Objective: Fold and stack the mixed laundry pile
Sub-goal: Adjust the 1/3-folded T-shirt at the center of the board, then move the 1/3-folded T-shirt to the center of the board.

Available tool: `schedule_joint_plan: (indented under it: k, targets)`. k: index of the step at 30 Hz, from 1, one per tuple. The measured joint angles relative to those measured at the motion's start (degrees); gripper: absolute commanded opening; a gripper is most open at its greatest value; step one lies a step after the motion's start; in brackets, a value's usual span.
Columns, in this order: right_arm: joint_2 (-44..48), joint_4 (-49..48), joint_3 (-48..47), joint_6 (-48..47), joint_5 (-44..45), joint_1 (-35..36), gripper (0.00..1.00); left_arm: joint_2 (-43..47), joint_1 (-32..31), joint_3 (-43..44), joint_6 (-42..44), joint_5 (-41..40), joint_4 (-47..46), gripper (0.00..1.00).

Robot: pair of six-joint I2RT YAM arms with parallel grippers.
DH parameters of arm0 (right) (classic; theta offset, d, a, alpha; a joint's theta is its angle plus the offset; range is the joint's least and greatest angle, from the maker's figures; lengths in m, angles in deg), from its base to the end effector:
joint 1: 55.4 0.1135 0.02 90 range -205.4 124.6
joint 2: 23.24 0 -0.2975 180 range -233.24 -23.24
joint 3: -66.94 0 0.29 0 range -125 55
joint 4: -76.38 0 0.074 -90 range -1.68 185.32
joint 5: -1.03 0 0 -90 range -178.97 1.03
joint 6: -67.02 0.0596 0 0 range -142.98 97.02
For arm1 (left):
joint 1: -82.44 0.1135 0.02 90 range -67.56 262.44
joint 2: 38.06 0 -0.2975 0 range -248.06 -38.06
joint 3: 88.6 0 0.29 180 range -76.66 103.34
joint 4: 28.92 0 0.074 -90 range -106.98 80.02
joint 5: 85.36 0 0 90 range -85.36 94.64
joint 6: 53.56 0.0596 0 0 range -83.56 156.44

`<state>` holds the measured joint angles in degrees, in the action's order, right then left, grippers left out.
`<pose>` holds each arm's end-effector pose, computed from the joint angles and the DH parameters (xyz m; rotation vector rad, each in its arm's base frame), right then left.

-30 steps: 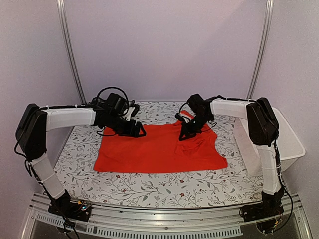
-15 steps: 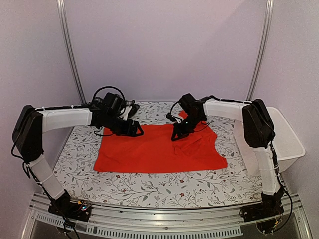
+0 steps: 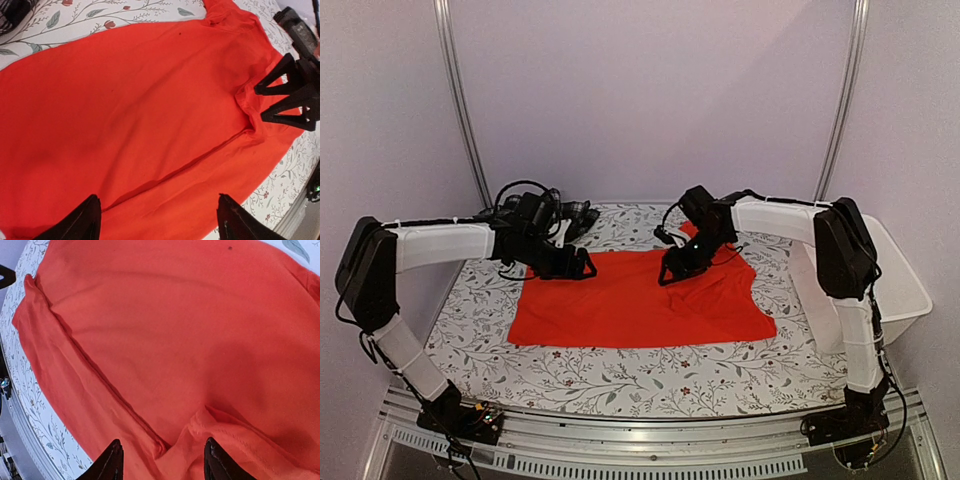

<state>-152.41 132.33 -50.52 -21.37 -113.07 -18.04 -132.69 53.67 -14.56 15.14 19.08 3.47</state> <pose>0.4150 0.3474 0.1665 -0.9785 2.6467 0.7531 0.3389 -0.2030 0.2029 0.2774 2.5689 -0.6620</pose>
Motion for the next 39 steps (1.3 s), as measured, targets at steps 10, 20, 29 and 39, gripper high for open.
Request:
schedule_joint_plan:
  k: [10, 20, 29, 39]
  targets:
    - [21.53, -4.70, 27.10, 6.34, -2.69, -7.43, 0.54, 2.80, 4.98, -9.38, -7.39, 0.70, -0.04, 0.80]
    - [23.21, -9.60, 42.99, 9.03, -3.87, -8.00, 0.53, 7.93, 5.44, -21.94, -16.55, 1.40, -2.38, 0.72]
    - [31.19, -12.52, 54.21, 11.78, -8.15, -6.97, 0.53, 21.44, 5.03, -34.21, -23.91, 3.82, -3.91, 0.72]
    - [34.73, -3.26, 50.23, 13.97, -10.32, -6.45, 0.53, 27.52, 4.98, -30.27, -24.13, 4.15, 4.17, 0.82]
